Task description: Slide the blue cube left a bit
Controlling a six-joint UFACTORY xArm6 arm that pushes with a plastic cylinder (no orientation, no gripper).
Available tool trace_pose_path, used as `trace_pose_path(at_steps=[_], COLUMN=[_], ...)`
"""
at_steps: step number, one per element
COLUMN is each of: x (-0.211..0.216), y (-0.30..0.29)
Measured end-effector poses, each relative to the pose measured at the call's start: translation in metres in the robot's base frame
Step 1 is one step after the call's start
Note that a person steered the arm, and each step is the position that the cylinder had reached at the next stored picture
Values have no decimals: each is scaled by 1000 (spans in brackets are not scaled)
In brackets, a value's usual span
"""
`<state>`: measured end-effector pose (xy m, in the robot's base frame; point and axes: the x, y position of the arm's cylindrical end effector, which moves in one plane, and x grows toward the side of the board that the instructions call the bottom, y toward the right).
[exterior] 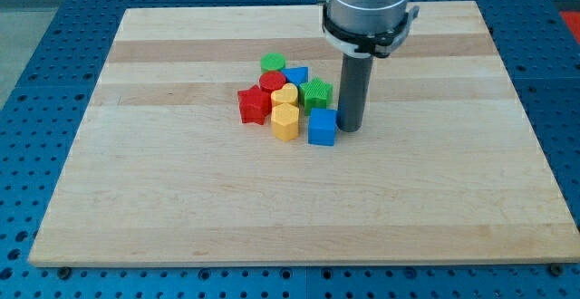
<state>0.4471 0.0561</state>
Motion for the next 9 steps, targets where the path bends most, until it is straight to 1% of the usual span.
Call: trace_pose_path(at_steps=[2, 3, 4, 5, 6, 7, 9], x=[1, 21, 21, 37, 37, 26, 20], y=[-1, 1, 2, 15, 13, -3, -8])
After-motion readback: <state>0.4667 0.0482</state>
